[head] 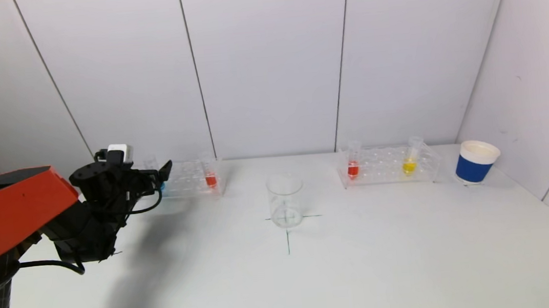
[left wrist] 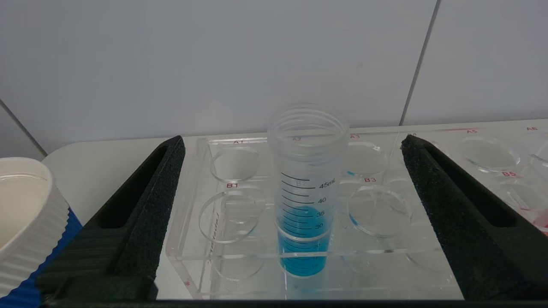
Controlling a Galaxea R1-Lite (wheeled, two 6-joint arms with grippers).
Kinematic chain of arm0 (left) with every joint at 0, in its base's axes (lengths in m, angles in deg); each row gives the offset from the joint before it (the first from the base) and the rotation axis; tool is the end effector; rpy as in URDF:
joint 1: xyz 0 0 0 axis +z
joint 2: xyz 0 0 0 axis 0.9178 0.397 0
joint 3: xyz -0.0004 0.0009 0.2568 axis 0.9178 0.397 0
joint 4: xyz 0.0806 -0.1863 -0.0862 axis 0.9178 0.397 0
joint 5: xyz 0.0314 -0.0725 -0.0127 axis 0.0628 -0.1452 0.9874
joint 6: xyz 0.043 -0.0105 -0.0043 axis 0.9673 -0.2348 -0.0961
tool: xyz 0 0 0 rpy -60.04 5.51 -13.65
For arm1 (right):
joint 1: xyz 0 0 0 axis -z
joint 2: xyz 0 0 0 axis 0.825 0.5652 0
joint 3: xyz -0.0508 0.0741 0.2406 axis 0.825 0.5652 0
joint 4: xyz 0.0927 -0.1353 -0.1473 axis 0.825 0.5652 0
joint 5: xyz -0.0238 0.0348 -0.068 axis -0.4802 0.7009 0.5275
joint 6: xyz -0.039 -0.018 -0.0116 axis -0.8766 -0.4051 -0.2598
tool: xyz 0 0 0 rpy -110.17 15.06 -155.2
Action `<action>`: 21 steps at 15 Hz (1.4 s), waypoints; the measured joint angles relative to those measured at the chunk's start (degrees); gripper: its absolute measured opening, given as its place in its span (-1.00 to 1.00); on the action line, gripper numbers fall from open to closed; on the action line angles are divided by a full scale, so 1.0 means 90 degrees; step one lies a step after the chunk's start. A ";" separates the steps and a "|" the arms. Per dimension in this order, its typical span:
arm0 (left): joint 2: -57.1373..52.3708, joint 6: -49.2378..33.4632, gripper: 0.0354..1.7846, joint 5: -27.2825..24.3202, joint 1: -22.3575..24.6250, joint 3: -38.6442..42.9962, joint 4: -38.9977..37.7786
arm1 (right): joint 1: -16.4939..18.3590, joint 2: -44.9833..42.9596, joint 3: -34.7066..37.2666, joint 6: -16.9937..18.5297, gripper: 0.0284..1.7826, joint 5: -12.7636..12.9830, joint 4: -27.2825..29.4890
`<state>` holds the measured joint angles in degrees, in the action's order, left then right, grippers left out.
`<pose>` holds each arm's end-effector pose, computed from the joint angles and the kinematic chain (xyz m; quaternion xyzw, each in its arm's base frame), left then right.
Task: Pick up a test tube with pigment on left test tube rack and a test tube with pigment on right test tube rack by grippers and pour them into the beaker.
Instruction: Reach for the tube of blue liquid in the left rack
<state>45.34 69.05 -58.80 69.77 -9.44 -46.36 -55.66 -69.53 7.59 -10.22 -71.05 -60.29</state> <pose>0.4197 0.0184 -0.0048 0.0163 -0.0122 -0.0263 0.9994 0.0748 -0.0007 0.0763 0.0237 -0.0037 -0.0092 0.9997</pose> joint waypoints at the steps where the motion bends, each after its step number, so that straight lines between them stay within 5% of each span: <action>1: 0.0000 0.0000 0.98 0.0073 -0.0027 -0.0009 -0.0003 | 0.0000 0.0000 0.0000 0.0000 0.99 0.0000 -0.0001; 21: 0.0150 -0.0012 0.98 0.0563 -0.0176 -0.0257 0.0049 | 0.0000 0.0000 0.0000 0.0000 0.99 0.0001 -0.0001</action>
<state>46.69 68.94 -53.73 68.18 -11.76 -45.93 -55.66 -69.53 7.59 -10.22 -71.04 -60.30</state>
